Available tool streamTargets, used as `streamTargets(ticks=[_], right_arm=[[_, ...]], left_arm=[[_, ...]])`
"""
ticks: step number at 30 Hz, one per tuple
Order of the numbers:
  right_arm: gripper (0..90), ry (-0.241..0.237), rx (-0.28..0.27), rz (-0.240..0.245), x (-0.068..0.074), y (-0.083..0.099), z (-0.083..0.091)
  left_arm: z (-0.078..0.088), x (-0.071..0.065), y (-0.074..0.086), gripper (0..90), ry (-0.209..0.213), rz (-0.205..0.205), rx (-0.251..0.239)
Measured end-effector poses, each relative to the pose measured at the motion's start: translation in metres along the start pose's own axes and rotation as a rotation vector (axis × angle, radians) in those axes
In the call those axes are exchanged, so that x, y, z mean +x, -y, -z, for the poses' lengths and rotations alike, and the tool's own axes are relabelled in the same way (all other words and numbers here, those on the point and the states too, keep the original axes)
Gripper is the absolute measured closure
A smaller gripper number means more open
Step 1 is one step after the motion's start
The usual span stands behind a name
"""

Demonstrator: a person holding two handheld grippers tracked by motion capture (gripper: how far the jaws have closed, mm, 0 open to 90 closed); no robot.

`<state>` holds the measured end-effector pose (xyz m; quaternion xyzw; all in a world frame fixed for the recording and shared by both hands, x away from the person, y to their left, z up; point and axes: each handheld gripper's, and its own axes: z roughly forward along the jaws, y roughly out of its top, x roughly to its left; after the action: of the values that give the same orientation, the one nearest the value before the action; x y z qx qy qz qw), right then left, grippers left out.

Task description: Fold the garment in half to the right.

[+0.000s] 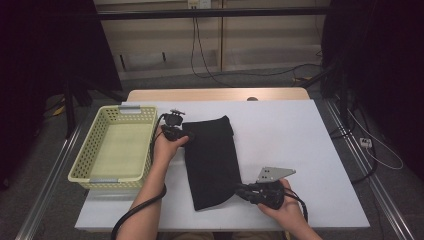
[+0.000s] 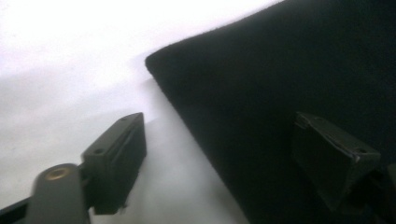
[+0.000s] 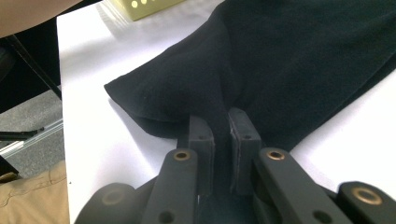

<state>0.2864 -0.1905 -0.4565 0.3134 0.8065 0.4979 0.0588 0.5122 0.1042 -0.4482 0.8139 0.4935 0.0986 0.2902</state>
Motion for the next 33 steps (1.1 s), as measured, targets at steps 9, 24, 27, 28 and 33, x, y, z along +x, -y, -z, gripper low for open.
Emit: streamTargets(ticks=[9,24,27,28,33], right_arm=[[82.3,0.001,0.005,-0.003,0.000,0.000,-0.001],[82.1,-0.007,0.015,0.000,0.002,0.000,-0.003],[82.1,-0.009,0.017,0.004,0.003,0.000,-0.004],[82.2,-0.009,0.017,0.004,0.003,0.000,-0.004],[82.1,-0.011,0.013,0.003,0.003,-0.001,-0.005]], left_arm=[[-0.003,-0.007,0.000,19.3,-0.024,-0.047,0.000],[-0.002,-0.021,-0.003,50.0,0.015,-0.017,-0.003],[-0.003,-0.023,-0.004,58.3,0.030,0.001,-0.002],[-0.003,-0.024,-0.004,61.5,0.034,0.007,-0.004],[-0.004,-0.030,-0.006,75.6,0.040,0.040,0.002]])
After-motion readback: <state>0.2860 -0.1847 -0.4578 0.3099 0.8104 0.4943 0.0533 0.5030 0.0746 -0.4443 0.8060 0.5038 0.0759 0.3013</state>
